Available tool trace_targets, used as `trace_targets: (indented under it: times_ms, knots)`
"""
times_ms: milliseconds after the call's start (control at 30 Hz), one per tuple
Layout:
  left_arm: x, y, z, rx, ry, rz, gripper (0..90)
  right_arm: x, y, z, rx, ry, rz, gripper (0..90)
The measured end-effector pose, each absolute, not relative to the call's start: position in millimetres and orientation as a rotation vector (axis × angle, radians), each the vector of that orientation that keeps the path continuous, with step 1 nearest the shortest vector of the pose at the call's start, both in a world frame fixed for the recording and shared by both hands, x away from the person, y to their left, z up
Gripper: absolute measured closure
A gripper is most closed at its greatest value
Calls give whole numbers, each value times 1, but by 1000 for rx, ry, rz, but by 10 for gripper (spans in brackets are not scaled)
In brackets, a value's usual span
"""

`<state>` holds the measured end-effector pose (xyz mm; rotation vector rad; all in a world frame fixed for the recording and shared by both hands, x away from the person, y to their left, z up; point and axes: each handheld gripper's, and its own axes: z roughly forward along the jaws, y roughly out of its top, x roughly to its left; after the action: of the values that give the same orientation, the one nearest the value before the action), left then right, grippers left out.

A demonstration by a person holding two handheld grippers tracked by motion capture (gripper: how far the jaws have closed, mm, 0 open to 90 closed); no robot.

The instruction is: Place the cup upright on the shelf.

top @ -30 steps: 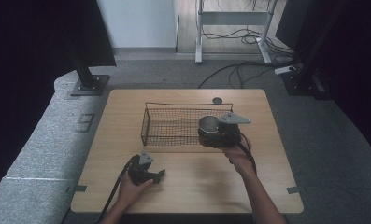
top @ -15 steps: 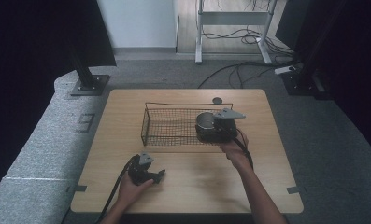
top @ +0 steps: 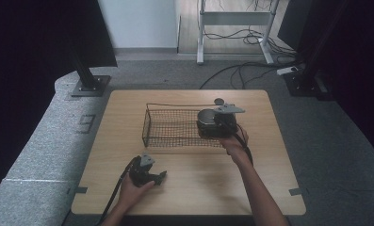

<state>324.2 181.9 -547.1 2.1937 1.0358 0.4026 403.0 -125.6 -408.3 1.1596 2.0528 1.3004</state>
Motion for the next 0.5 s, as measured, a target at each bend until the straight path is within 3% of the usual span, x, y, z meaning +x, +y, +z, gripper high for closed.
trace_targets:
  times_ms: [500]
  knots:
    - [324, 182, -547, 2193, 1036, 402, 145, 417, -129, -410, 1192, 2044, 1283, 183]
